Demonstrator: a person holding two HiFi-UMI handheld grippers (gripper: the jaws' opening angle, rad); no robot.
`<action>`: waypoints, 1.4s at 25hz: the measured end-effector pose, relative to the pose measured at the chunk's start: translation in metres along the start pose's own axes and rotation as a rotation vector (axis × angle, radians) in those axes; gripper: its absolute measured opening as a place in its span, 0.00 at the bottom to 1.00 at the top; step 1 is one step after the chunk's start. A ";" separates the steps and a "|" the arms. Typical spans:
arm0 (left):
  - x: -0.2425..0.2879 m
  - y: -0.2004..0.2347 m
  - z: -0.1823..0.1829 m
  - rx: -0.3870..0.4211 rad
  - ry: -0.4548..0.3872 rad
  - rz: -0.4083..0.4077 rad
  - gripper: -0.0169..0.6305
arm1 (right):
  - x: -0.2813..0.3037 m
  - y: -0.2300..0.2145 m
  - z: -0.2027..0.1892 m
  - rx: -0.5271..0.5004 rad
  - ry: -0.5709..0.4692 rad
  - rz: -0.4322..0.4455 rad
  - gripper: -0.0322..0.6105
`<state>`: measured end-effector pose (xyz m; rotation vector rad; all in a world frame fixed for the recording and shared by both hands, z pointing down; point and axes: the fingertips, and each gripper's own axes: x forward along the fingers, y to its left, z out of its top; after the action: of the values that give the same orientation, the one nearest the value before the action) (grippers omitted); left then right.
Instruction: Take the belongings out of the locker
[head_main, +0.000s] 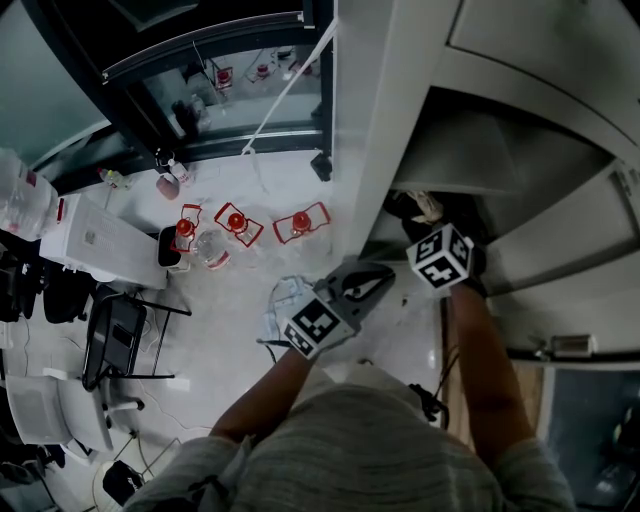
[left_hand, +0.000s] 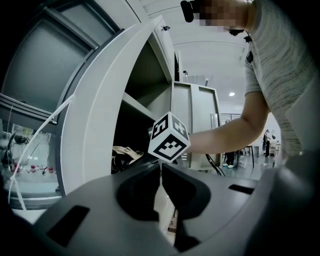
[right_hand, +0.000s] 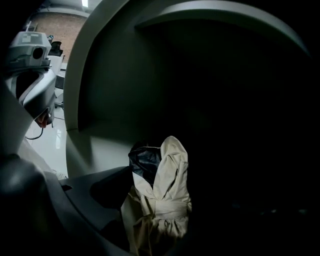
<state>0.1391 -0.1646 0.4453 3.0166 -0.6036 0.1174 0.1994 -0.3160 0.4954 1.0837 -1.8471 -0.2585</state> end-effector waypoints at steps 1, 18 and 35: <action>0.000 0.000 0.000 0.000 0.000 0.002 0.03 | 0.001 -0.001 0.000 0.001 0.005 0.003 0.55; 0.005 0.003 0.001 -0.002 -0.002 0.002 0.03 | 0.010 -0.003 -0.006 -0.112 0.045 -0.079 0.43; -0.004 0.000 -0.004 -0.006 0.005 -0.009 0.03 | -0.002 0.002 -0.002 -0.082 0.014 -0.139 0.37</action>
<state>0.1348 -0.1629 0.4485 3.0119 -0.5896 0.1216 0.2005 -0.3127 0.4962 1.1557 -1.7363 -0.4031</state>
